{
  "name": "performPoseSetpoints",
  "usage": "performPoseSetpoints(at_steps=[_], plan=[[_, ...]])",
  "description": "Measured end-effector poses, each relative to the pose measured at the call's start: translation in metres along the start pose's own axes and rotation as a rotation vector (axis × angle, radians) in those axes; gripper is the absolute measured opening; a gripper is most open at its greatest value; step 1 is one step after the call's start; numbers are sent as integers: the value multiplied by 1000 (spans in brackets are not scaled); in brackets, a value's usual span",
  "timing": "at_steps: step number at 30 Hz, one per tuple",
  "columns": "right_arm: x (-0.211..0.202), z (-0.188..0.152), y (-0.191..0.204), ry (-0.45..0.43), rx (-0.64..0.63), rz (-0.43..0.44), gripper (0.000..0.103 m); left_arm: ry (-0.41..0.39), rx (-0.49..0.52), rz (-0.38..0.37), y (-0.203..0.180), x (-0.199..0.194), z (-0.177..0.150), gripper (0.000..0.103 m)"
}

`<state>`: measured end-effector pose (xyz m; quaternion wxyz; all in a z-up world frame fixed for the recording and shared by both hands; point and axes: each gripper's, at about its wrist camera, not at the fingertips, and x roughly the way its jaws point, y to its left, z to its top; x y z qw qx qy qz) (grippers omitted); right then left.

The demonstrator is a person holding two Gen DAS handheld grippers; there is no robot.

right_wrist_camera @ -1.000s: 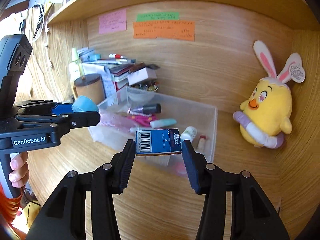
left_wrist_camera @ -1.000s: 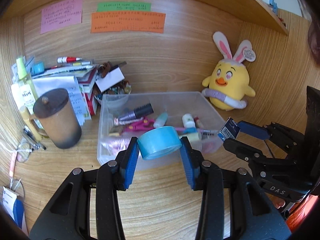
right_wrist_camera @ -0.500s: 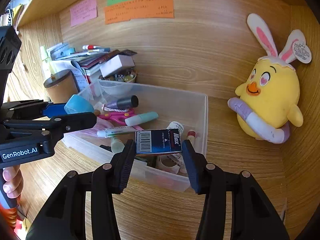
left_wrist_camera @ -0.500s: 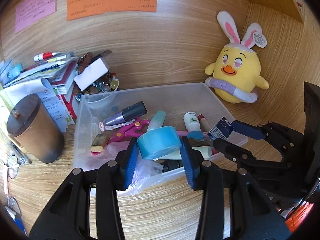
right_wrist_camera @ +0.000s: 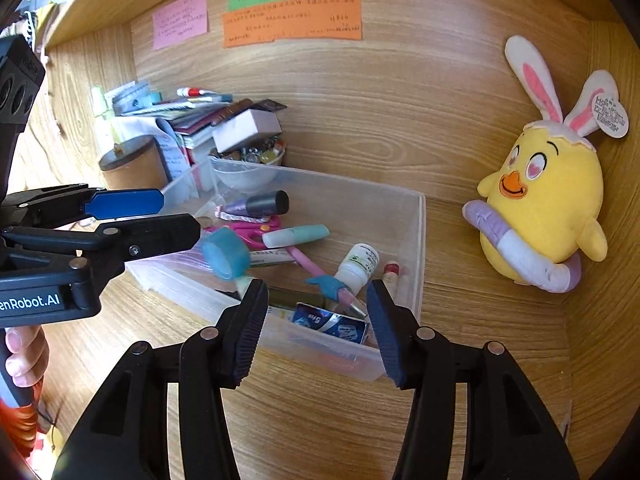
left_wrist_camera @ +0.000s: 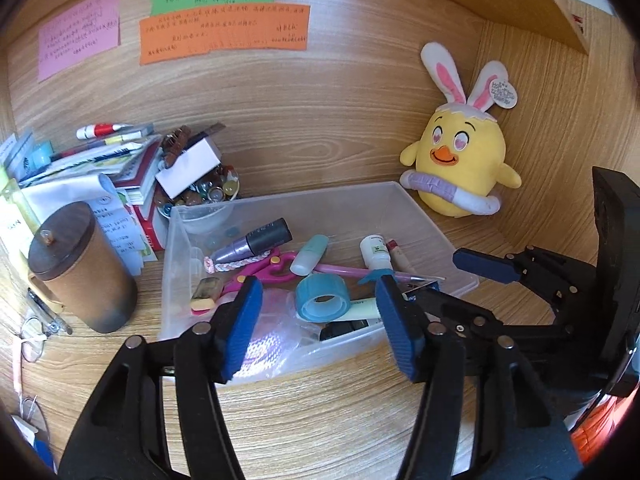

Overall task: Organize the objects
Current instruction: 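Carry the tape roll and card box into the clear box and release both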

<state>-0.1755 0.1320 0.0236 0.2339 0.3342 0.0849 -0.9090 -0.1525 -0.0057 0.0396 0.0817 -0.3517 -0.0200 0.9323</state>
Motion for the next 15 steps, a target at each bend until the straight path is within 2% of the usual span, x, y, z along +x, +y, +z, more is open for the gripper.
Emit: performPoseSetpoints(at_steps=[1, 5, 6, 7, 10, 15], plan=[[-5, 0, 1, -9, -2, 3, 49, -12, 3, 7, 0, -4, -2, 65], [-23, -3, 6, -54, -11, 4, 64, -48, 24, 31, 1, -21, -12, 69], [-27, -4, 8, -64, -11, 2, 69, -52, 28, 36, 1, -24, -14, 72], [-32, -6, 10, -77, -11, -3, 71, -56, 31, 43, 1, -26, -18, 80], [-41, -9, 13, -98, -14, -5, 80, -78, 40, 72, 3, -33, -29, 90], [-48, -18, 18, -109, -5, 3, 89, -76, 22, 86, 8, -35, -45, 91]])
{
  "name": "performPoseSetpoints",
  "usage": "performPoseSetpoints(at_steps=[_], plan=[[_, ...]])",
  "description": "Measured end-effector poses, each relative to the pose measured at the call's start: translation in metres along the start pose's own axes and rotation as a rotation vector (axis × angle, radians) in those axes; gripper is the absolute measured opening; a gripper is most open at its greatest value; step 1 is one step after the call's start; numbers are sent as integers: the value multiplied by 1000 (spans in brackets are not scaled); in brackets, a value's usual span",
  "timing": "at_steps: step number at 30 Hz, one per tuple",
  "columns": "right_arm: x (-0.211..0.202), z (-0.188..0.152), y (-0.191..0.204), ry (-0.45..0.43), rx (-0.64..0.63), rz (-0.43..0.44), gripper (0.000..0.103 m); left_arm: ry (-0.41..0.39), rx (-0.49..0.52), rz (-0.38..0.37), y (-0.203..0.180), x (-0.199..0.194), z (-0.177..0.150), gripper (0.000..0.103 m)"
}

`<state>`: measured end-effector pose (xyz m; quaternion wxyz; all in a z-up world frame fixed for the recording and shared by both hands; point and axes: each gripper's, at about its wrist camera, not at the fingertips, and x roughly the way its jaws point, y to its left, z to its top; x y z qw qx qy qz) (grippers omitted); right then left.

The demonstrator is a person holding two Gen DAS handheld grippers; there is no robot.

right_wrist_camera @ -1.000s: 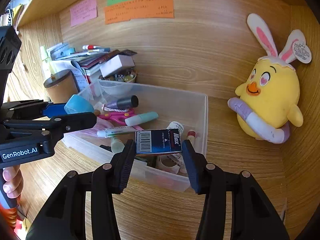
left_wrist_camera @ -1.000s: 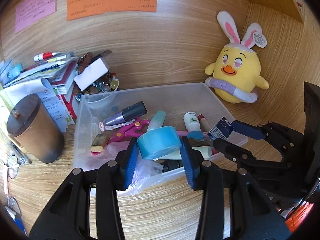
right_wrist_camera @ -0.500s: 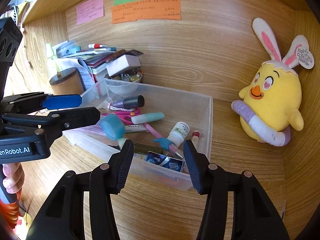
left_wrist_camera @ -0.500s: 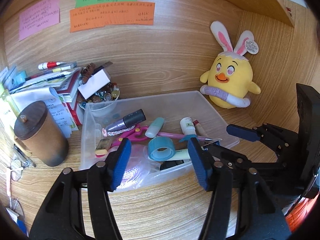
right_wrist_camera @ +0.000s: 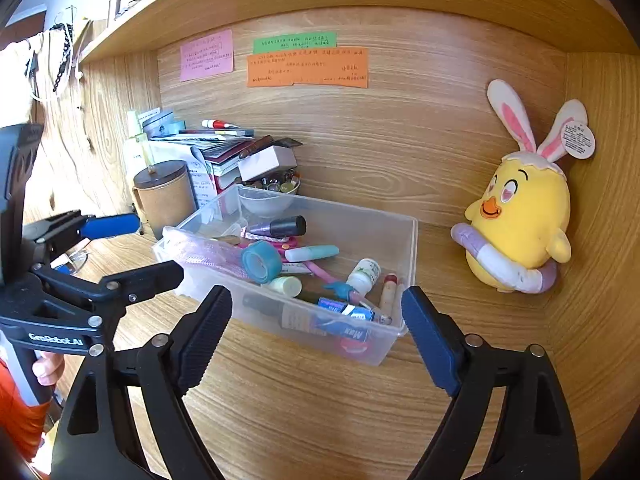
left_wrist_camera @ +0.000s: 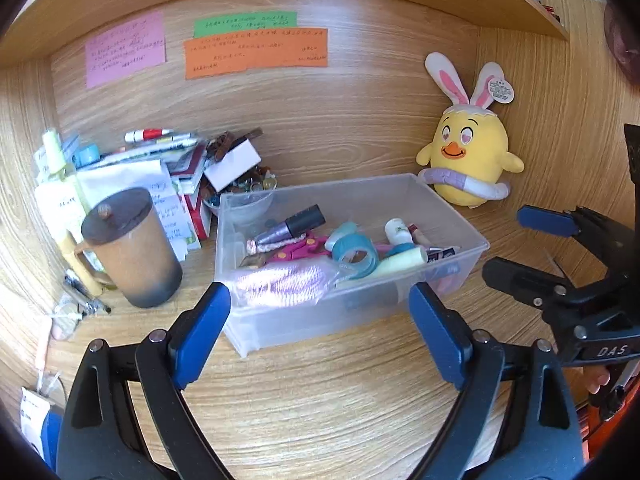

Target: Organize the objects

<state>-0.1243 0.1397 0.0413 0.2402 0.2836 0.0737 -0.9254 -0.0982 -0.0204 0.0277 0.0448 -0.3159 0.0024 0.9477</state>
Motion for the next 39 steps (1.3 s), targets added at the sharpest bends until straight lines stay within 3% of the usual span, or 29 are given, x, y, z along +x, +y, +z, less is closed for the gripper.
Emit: performPoseSetpoints(at_steps=[13, 39], plan=[[11, -28, 9, 65, 33, 32, 92, 50, -41, -14, 5, 10, -30, 91], [9, -25, 6, 55, 52, 27, 92, 34, -42, -21, -1, 6, -28, 92]])
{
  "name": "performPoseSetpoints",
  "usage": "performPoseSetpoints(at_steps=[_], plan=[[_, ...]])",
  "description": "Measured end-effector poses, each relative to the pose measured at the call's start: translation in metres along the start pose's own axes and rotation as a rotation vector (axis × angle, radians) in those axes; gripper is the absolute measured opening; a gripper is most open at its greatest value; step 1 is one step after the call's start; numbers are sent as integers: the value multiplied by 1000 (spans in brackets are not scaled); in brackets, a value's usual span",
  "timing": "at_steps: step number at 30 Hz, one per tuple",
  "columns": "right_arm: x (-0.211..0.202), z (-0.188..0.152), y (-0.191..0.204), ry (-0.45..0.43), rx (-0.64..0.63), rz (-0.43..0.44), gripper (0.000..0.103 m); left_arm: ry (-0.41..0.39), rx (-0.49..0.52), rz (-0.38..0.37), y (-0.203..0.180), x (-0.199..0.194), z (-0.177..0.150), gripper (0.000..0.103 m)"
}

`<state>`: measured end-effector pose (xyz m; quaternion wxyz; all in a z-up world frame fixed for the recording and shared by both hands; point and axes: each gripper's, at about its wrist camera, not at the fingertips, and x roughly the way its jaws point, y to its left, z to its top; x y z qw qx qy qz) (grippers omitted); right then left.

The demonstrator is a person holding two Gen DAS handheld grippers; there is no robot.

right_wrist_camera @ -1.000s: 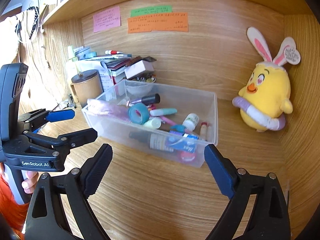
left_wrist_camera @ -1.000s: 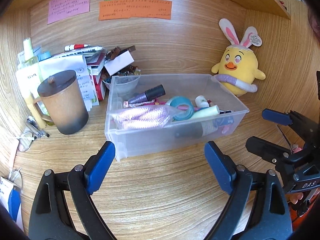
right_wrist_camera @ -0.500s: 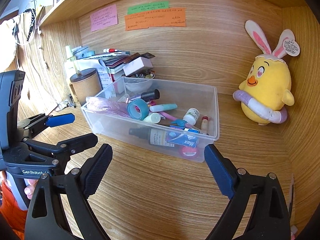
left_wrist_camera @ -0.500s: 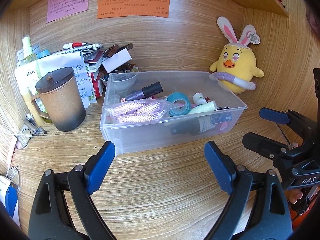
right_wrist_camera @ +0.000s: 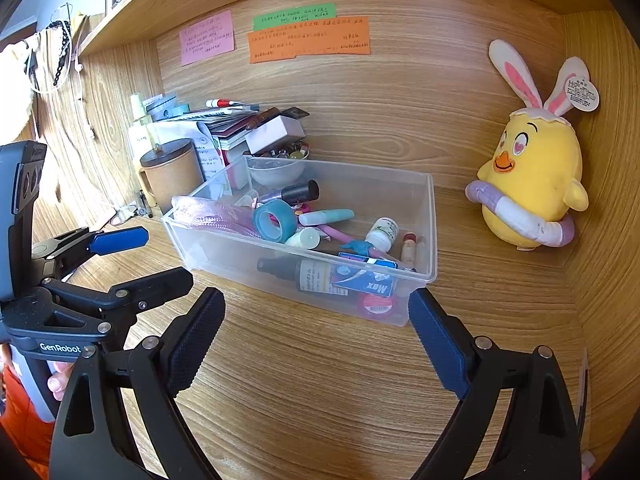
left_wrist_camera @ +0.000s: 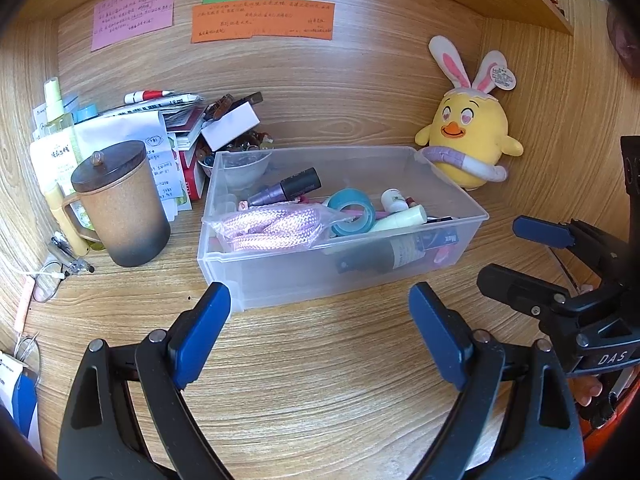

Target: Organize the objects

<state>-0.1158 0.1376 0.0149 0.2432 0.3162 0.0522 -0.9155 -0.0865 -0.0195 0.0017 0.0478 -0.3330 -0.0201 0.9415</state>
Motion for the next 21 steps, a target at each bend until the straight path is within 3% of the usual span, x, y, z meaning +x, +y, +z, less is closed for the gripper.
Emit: performPoseSetpoints(at_steps=[21], plan=[[-1, 0, 1, -3, 2, -4, 92, -5, 8, -32, -5, -5, -1, 92]])
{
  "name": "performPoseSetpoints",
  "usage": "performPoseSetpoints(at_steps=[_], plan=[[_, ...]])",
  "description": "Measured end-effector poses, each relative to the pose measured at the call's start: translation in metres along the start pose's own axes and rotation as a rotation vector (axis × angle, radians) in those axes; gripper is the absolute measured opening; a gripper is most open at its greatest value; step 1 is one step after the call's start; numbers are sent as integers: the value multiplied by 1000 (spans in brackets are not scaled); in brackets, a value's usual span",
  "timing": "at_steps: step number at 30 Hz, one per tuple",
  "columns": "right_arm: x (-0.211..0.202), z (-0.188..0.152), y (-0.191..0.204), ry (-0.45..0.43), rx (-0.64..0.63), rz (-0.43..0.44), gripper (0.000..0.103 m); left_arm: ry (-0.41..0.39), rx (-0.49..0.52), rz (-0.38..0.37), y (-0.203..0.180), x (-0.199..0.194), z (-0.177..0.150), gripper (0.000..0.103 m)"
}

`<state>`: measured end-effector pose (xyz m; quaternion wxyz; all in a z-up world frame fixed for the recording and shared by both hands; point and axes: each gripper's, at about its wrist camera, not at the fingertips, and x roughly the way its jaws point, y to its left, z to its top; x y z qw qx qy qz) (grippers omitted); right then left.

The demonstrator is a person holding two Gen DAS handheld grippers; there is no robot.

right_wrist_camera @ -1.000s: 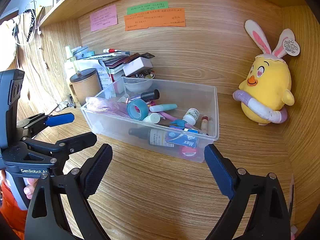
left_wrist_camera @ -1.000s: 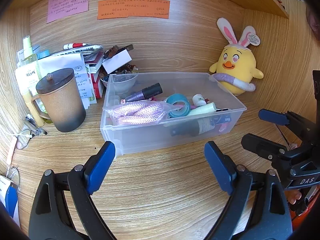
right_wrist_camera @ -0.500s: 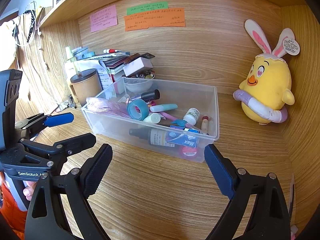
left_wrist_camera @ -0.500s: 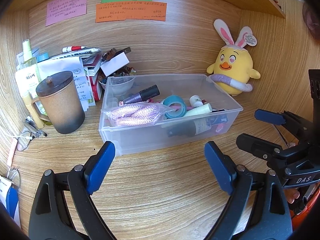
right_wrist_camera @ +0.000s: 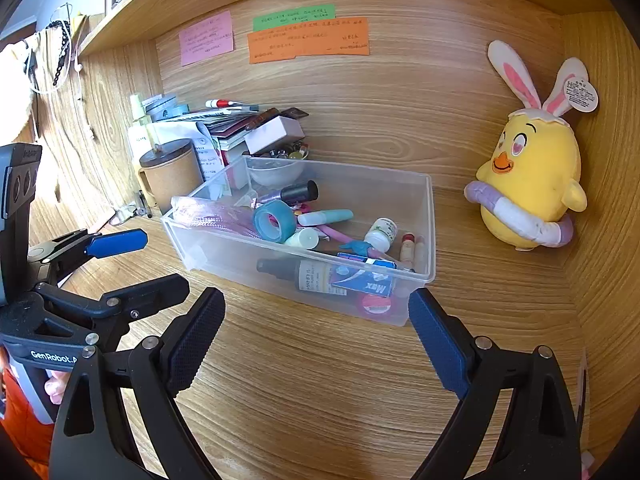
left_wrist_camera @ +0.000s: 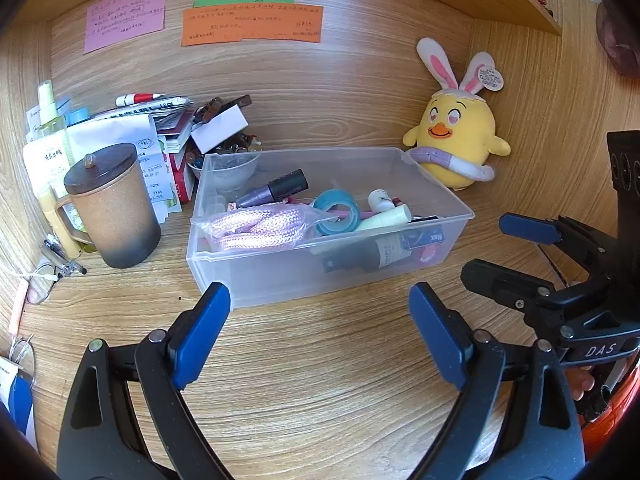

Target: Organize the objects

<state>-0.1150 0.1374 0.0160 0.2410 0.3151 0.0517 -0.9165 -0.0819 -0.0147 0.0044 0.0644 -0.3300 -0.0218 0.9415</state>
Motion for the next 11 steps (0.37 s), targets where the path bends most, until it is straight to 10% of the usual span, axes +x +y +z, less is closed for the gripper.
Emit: performPoseSetpoints(at_steps=[11], plan=[[0, 0, -2, 5, 2, 3, 92, 6, -8, -9, 1, 1, -1, 94]])
